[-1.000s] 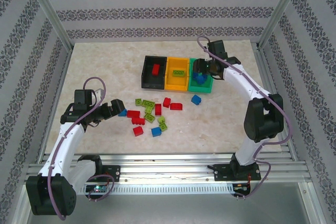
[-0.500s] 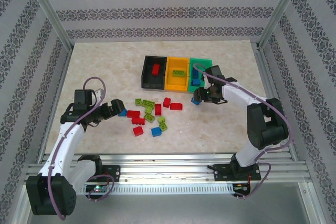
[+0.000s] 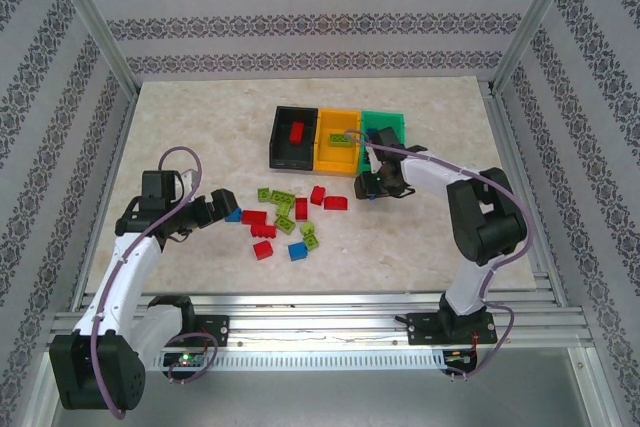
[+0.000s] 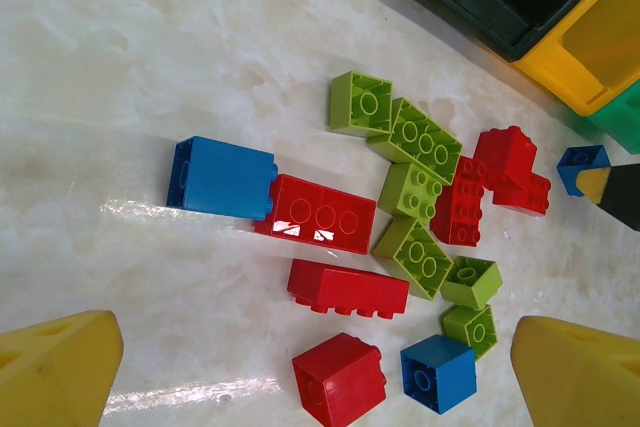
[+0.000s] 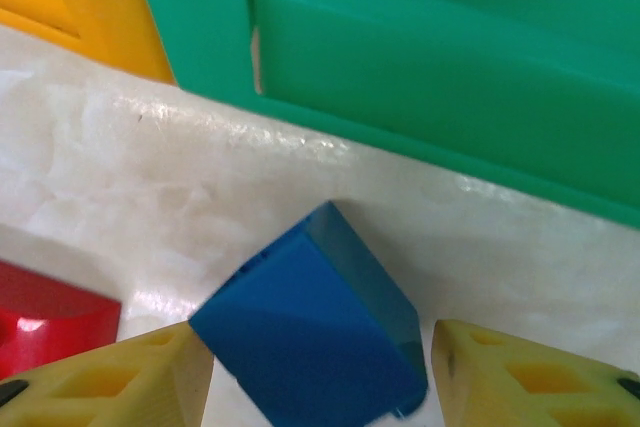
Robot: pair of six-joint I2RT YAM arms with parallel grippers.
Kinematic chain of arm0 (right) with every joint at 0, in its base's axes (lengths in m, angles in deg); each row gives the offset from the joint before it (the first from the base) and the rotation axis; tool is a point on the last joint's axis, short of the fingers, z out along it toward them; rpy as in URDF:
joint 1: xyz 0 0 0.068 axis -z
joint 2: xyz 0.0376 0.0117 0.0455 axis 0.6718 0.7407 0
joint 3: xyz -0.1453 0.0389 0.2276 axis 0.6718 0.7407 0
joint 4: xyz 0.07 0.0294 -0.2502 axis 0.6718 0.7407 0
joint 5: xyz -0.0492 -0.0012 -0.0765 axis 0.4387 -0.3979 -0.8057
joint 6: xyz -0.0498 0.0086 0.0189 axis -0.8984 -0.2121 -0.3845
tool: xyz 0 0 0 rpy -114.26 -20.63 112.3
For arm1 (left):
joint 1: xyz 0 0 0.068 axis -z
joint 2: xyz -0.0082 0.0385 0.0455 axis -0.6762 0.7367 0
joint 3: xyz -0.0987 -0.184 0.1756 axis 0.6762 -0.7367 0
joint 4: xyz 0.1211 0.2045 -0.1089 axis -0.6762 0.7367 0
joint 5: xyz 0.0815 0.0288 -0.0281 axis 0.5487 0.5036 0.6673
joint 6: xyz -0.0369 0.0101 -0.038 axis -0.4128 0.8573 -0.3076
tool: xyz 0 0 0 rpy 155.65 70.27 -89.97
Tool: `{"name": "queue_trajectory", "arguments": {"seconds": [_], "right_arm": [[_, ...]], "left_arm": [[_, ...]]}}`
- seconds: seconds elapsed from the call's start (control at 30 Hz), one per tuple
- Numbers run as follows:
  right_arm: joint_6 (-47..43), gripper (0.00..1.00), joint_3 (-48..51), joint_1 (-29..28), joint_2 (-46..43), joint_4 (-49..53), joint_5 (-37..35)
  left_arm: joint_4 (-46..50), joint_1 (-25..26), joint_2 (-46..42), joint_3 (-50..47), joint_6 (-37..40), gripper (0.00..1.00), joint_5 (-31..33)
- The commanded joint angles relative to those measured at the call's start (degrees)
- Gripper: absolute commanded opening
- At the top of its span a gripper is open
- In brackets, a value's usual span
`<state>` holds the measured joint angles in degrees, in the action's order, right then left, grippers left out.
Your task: Sort the legos into containers by color
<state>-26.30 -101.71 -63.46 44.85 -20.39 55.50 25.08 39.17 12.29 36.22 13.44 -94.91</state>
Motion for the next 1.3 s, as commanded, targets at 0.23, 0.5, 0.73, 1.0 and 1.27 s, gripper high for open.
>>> {"name": "queue_trajectory", "arguments": {"seconds": [0.23,0.5,0.73,1.0,1.27], "right_arm": [[-2.9,0.54,-3.8,-4.0,3.5,2.7,-6.0],[-1.9,0.31,-3.7,-4.9,0.5,3.2,-5.3],[0.6,0.29,-3.1,-2.2,-8.0,1.0,-1.1],[7.6,0.41,-12.5,6.5,-5.7,-0.4,1.1],[9.4,0.59,-11.3,5.3,-3.0,-1.6,3.3]], "left_arm": [[-1.1,0.6,-0.5,-0.5,-0.7,1.00,-0.2],[-1.4,0.7,-0.5,-0.6,-0.8,1.00,-0.6],[-1.3,0.6,-0.5,-0.6,-0.9,1.00,-0.5],[-1.2,0.6,-0.5,-0.7,-0.9,1.00,-0.2],[-1.2,0.7,-0.5,-0.7,-1.0,1.00,0.1]]}}
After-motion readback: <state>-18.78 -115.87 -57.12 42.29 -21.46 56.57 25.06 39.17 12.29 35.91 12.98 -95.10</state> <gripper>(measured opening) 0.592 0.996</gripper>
